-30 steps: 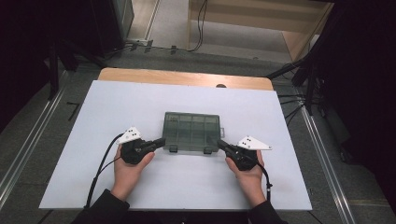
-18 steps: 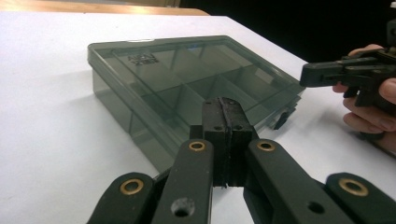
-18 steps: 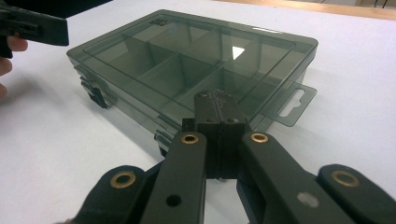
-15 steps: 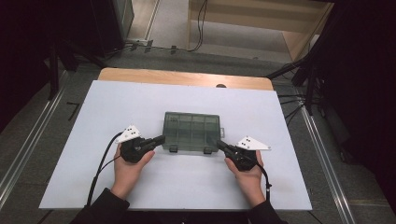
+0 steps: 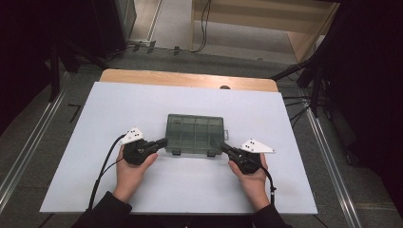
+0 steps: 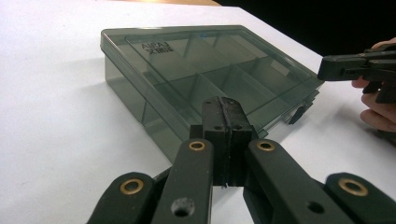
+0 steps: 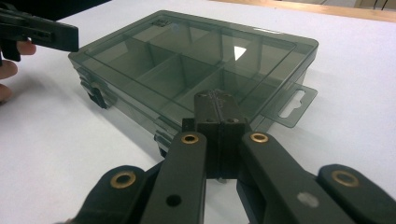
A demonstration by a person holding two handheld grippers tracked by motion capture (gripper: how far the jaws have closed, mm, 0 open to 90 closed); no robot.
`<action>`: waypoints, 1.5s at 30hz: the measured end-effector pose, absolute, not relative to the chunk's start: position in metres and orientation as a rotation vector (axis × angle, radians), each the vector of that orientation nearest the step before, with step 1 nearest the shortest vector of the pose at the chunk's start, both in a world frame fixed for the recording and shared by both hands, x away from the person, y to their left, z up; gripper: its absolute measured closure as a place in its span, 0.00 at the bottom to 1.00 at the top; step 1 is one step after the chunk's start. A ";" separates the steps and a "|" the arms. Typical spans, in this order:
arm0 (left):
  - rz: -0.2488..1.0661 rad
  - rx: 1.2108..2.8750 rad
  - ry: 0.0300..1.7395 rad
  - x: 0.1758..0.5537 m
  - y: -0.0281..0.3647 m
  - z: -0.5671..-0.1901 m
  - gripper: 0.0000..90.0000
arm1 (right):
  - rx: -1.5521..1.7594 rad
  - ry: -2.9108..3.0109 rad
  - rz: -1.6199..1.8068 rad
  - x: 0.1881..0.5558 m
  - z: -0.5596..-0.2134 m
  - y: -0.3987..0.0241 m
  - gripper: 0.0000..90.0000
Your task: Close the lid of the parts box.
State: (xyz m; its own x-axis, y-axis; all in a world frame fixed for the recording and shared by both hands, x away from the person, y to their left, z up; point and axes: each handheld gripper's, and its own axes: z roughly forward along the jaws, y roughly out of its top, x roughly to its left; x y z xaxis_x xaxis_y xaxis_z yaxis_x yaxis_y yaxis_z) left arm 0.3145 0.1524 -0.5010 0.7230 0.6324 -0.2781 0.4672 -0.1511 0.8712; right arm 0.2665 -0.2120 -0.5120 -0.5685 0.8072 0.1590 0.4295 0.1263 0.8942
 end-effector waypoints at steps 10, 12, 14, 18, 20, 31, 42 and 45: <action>0.205 1.783 0.828 0.309 0.156 -0.496 0.92 | 1.189 2.054 1.476 0.266 -0.508 -0.217 0.87; 0.213 1.763 0.809 0.307 0.160 -0.493 0.84 | 1.181 2.044 1.492 0.266 -0.506 -0.219 0.80; 0.212 1.746 0.792 0.305 0.162 -0.490 0.78 | 1.171 2.037 1.520 0.265 -0.504 -0.220 0.71; 0.232 1.733 0.797 0.303 0.168 -0.485 0.61 | 1.146 2.015 1.527 0.263 -0.501 -0.221 0.59; 0.229 1.719 0.795 0.301 0.171 -0.484 0.54 | 1.148 2.011 1.524 0.262 -0.500 -0.222 0.52; 0.204 1.696 0.770 0.292 0.193 -0.478 0.18 | 1.134 2.013 1.559 0.259 -0.494 -0.227 0.11; 0.238 1.678 0.778 0.283 0.217 -0.477 0.00 | 1.139 1.982 1.559 0.254 -0.490 -0.237 0.00; 0.265 1.678 0.781 0.280 0.220 -0.476 0.00 | 1.145 1.970 1.557 0.252 -0.490 -0.240 0.00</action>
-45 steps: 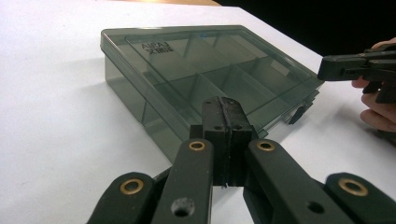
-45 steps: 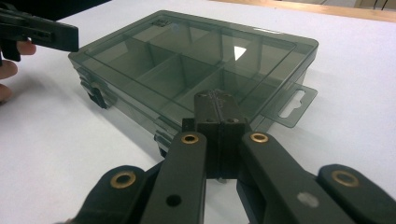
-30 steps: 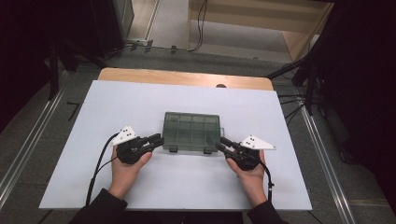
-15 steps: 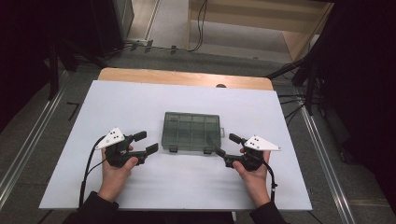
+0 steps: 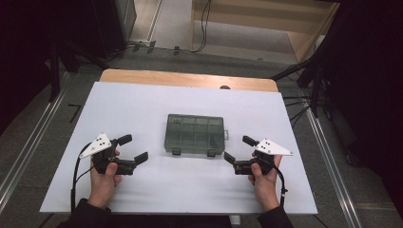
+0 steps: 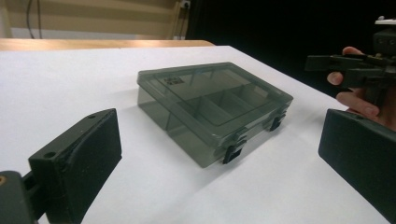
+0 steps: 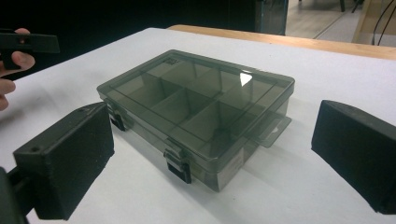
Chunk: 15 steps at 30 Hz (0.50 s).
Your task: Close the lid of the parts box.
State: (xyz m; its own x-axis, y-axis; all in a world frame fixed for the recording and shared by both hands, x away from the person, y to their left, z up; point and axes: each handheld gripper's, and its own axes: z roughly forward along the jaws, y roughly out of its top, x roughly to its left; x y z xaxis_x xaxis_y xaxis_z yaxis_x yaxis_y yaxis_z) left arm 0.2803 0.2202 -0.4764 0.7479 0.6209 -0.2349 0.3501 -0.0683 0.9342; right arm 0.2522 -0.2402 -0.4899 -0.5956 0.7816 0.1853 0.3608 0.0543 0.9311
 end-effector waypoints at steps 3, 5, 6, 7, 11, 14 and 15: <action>0.264 1.672 0.776 0.279 0.224 -0.476 0.00 | 1.156 1.961 1.555 0.250 -0.490 -0.244 0.00; 0.267 1.675 0.775 0.277 0.226 -0.475 0.00 | 1.156 1.955 1.554 0.249 -0.491 -0.247 0.00; 0.270 1.676 0.773 0.277 0.227 -0.475 0.00 | 1.163 1.951 1.548 0.248 -0.491 -0.249 0.00; 0.277 1.681 0.771 0.276 0.228 -0.475 0.00 | 1.163 1.947 1.549 0.248 -0.491 -0.251 0.00; 0.289 1.692 0.771 0.273 0.233 -0.475 0.00 | 1.171 1.933 1.543 0.245 -0.491 -0.258 0.00; 0.300 1.701 0.769 0.270 0.237 -0.475 0.00 | 1.180 1.927 1.536 0.243 -0.492 -0.263 0.00; 0.305 1.705 0.770 0.269 0.239 -0.475 0.00 | 1.185 1.923 1.536 0.242 -0.493 -0.264 0.00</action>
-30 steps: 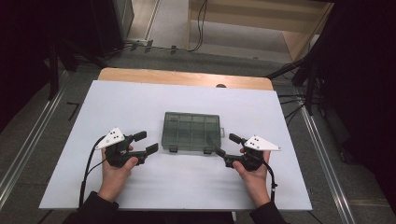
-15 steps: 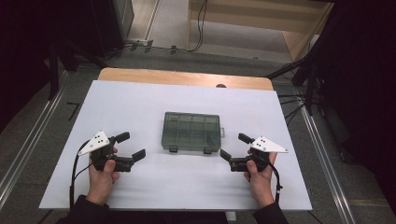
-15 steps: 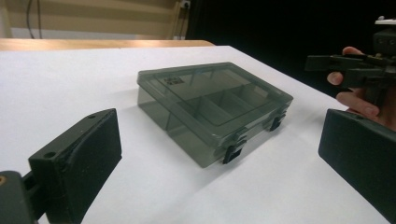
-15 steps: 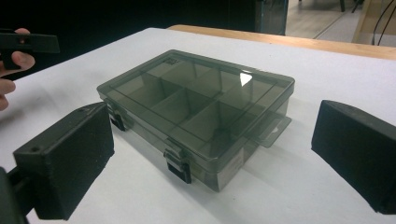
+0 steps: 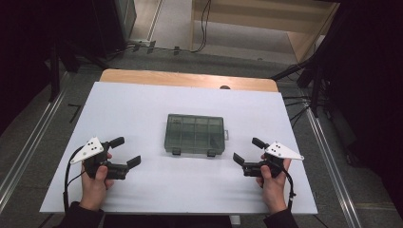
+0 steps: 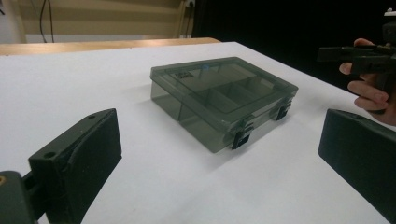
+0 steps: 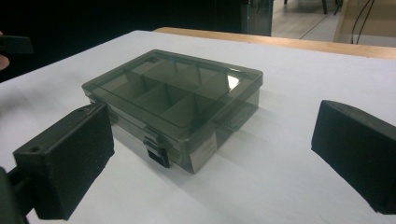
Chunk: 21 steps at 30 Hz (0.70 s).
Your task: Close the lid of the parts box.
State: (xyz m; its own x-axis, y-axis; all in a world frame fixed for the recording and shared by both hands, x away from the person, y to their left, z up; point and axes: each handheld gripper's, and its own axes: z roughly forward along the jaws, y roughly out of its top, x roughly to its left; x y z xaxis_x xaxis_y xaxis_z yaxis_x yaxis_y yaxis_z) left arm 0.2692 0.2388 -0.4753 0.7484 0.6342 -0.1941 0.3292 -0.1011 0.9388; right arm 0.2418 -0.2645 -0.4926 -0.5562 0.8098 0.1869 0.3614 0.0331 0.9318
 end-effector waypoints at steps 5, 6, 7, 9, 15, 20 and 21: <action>0.320 1.709 0.777 0.265 0.246 -0.476 0.00 | 1.195 1.912 1.524 0.239 -0.495 -0.273 0.00; 0.326 1.715 0.777 0.264 0.248 -0.476 0.00 | 1.201 1.910 1.524 0.239 -0.495 -0.275 0.00; 0.327 1.712 0.782 0.263 0.250 -0.476 0.00 | 1.198 1.910 1.516 0.238 -0.495 -0.276 0.00; 0.334 1.713 0.782 0.262 0.254 -0.476 0.00 | 1.204 1.909 1.512 0.237 -0.497 -0.280 0.00; 0.348 1.714 0.798 0.257 0.266 -0.477 0.00 | 1.218 1.900 1.493 0.233 -0.499 -0.289 0.00; 0.370 1.724 0.812 0.255 0.277 -0.479 0.00 | 1.232 1.902 1.462 0.231 -0.501 -0.296 0.00; 0.374 1.723 0.816 0.255 0.279 -0.479 0.00 | 1.232 1.902 1.458 0.231 -0.502 -0.298 0.00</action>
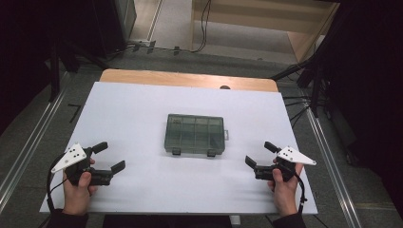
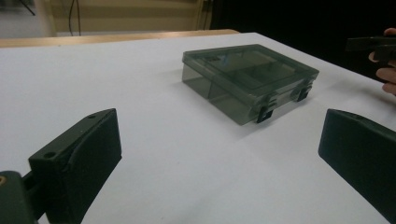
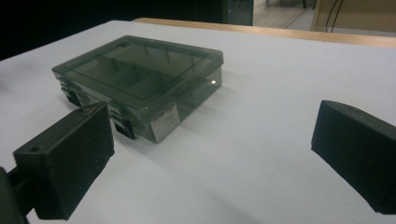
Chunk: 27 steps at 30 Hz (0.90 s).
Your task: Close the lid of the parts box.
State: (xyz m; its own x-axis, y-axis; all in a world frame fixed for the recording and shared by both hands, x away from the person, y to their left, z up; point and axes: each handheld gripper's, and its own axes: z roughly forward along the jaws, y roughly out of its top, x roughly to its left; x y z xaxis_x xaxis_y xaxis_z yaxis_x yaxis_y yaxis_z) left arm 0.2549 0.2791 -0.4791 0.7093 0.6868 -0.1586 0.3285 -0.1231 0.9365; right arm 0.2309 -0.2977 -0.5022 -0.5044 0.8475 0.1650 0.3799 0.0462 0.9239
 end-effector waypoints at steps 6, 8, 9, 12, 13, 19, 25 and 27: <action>0.386 1.713 0.836 0.253 0.291 -0.480 0.00 | 1.241 1.899 1.440 0.228 -0.505 -0.306 0.00; 0.391 1.712 0.840 0.252 0.295 -0.480 0.00 | 1.250 1.894 1.433 0.226 -0.505 -0.309 0.00; 0.391 1.712 0.839 0.252 0.296 -0.480 0.00 | 1.252 1.891 1.433 0.226 -0.505 -0.311 0.00; 0.394 1.710 0.851 0.252 0.302 -0.482 0.00 | 1.265 1.879 1.426 0.223 -0.506 -0.316 0.00; 0.397 1.716 0.850 0.252 0.305 -0.482 0.00 | 1.268 1.878 1.423 0.222 -0.507 -0.318 0.00; 0.399 1.712 0.879 0.253 0.314 -0.485 0.00 | 1.286 1.859 1.412 0.217 -0.508 -0.328 0.00; 0.407 1.703 0.894 0.252 0.321 -0.485 0.00 | 1.312 1.838 1.403 0.211 -0.510 -0.339 0.00; 0.409 1.697 0.900 0.252 0.324 -0.485 0.00 | 1.318 1.835 1.400 0.210 -0.510 -0.342 0.00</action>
